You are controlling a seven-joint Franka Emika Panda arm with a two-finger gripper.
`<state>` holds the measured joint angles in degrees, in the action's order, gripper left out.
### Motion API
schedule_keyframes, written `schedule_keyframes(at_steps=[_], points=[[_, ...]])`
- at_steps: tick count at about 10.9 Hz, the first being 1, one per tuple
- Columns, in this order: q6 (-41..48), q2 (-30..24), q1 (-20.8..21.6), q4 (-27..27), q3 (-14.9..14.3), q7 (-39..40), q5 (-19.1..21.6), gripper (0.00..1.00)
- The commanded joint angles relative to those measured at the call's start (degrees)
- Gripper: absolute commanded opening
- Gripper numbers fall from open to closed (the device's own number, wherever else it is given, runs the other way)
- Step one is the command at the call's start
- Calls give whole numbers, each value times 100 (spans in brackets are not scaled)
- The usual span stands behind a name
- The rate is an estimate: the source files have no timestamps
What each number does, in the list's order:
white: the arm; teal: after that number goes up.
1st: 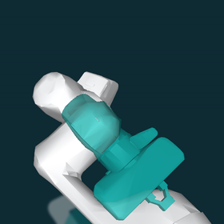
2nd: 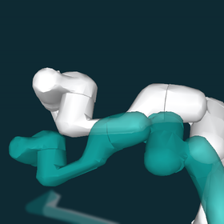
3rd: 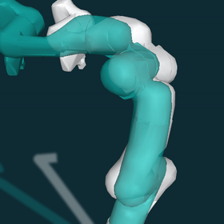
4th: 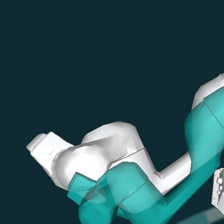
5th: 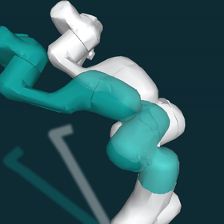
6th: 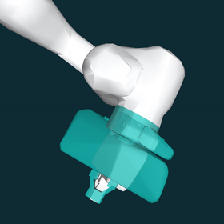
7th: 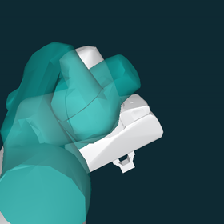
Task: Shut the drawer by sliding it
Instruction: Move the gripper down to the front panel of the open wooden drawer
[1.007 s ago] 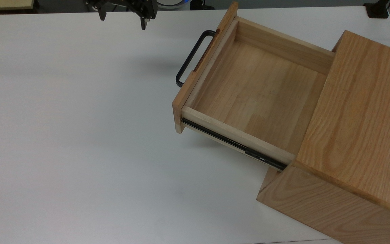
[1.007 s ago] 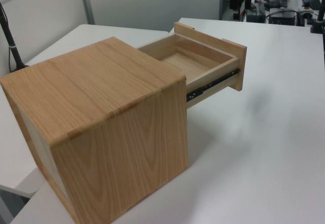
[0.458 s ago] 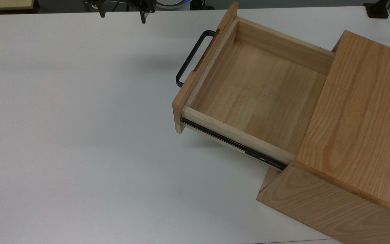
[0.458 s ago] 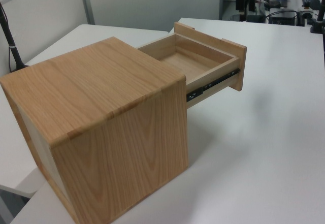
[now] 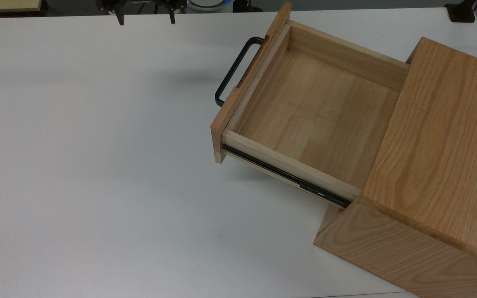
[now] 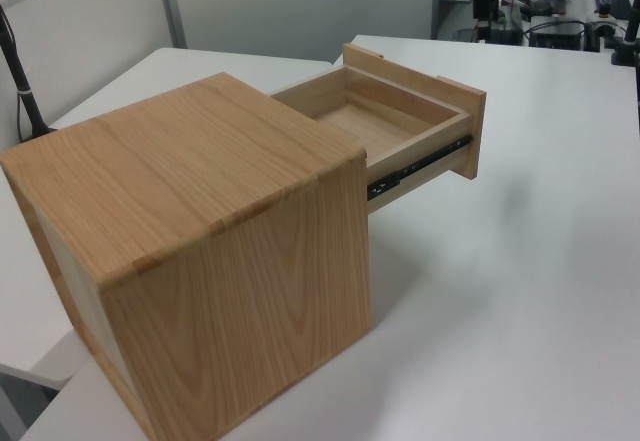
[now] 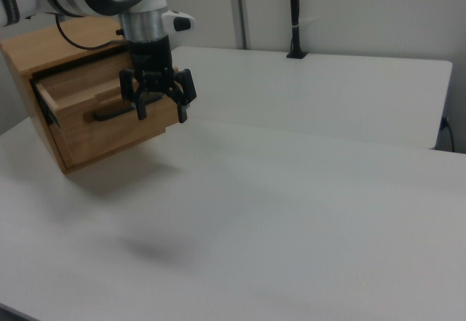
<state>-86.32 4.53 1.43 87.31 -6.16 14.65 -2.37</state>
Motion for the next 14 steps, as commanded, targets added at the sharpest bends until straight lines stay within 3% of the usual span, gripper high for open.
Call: schedule_keyframes(at_steps=[1,4,5,7,8,10,11,14], points=[[256,-101,94,23,-87,2044,26,100],[256,-101,216,23,-61,3777,-201,93],[247,-75,278,40,-35,3991,-281,81],[221,-49,427,67,-26,4360,-387,33],[221,-48,472,76,-35,4606,-387,16],[168,30,734,76,-61,4661,-405,10],[133,170,884,50,-70,4652,-405,2],[-279,443,1262,41,-79,4127,-396,0]])
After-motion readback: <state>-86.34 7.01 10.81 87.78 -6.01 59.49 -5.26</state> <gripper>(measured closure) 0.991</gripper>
